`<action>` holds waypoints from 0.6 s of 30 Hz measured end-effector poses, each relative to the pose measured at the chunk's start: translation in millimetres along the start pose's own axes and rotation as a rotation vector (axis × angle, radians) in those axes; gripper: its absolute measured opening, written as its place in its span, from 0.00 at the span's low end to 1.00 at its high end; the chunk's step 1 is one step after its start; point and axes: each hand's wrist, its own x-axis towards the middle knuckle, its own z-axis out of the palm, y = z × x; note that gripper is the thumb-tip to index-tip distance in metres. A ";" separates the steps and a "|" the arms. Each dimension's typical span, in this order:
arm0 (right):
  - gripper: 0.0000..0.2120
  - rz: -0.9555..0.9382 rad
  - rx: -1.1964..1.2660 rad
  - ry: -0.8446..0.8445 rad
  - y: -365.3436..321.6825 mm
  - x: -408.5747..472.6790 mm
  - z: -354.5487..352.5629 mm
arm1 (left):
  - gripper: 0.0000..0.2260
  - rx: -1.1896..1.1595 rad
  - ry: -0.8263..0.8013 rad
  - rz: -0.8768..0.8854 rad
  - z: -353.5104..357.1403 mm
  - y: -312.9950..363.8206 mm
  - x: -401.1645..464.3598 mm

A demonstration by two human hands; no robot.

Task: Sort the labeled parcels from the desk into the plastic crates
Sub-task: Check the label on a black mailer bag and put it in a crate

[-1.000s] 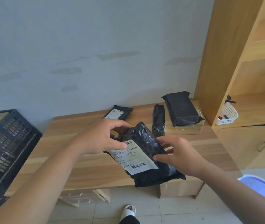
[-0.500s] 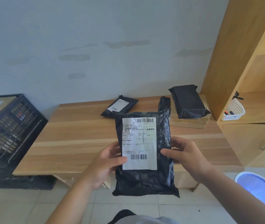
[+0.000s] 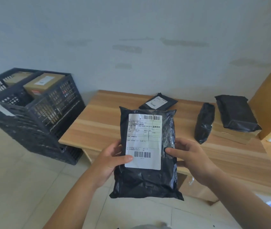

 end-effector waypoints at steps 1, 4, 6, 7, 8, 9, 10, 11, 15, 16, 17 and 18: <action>0.13 0.003 -0.006 -0.035 -4.7 0.5 17.2 | 0.21 -0.008 0.036 0.002 -14.2 0.1 -13.9; 0.14 0.000 -0.026 -0.144 -18.1 1.8 73.0 | 0.22 -0.043 0.150 0.016 -56.3 -3.6 -58.2; 0.14 -0.011 -0.037 -0.218 -24.5 1.1 110.8 | 0.21 -0.051 0.231 0.022 -82.1 -8.0 -87.1; 0.14 -0.009 -0.042 -0.257 -27.4 -0.5 129.3 | 0.21 -0.055 0.276 0.023 -94.1 -11.6 -101.0; 0.14 -0.003 -0.039 -0.295 -28.9 -2.0 147.8 | 0.21 -0.061 0.320 0.024 -105.7 -16.6 -114.2; 0.14 0.004 -0.035 -0.332 -29.7 -4.7 166.1 | 0.21 -0.070 0.364 0.021 -116.8 -22.4 -127.7; 0.14 0.011 -0.038 -0.361 -29.4 -8.2 183.8 | 0.21 -0.080 0.407 0.018 -126.5 -28.6 -141.0; 0.14 0.016 -0.044 -0.379 -28.0 -12.2 200.8 | 0.20 -0.093 0.448 0.016 -135.7 -34.9 -154.0; 0.16 0.048 -0.055 -0.456 -15.4 -26.9 259.1 | 0.19 -0.155 0.553 0.013 -166.5 -59.3 -201.6; 0.16 0.053 -0.055 -0.482 -12.4 -29.8 271.8 | 0.19 -0.171 0.568 0.016 -173.4 -64.9 -212.1; 0.16 0.058 -0.059 -0.508 -9.2 -32.5 283.7 | 0.19 -0.186 0.580 0.017 -180.2 -70.8 -222.1; 0.16 0.066 -0.062 -0.528 -5.7 -35.2 295.1 | 0.20 -0.199 0.588 0.016 -186.6 -77.1 -231.3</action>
